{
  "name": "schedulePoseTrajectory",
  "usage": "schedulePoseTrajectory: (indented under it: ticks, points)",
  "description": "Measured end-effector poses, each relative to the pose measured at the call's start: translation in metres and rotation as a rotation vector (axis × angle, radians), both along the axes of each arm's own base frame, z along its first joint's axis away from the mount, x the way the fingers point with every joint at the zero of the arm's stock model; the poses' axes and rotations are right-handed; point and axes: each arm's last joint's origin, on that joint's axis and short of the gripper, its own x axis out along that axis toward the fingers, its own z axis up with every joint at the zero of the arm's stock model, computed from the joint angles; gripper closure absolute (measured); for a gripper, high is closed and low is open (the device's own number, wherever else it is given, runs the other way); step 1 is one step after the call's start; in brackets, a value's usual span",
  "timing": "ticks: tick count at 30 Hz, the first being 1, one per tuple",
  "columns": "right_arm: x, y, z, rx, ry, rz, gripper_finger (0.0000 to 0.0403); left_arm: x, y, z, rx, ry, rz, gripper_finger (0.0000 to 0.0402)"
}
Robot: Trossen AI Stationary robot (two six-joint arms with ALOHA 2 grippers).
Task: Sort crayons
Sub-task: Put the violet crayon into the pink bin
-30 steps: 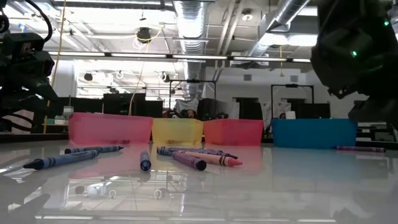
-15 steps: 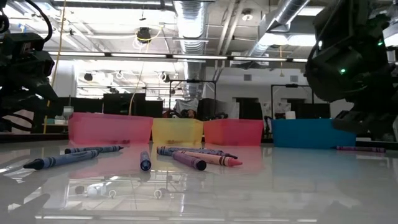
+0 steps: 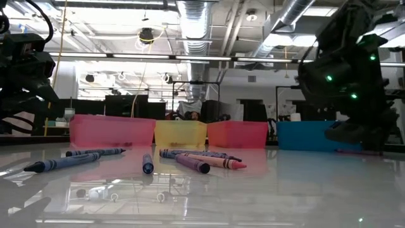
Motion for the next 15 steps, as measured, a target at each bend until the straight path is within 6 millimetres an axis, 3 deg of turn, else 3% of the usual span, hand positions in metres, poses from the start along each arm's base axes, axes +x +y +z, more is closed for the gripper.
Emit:
schedulePoseTrajectory:
  ticks: [6, 15]
  points:
    - [0.023, 0.013, 0.017, 0.05, -0.091, 0.103, 0.0327, 0.0, 0.0, 0.0, 0.0, 0.0, 0.0, 0.0236]
    - [0.036, 0.031, 0.05, 0.005, -0.118, 0.112, 0.0327, 0.0, 0.0, 0.0, 0.0, 0.0, 0.0, 0.0236]
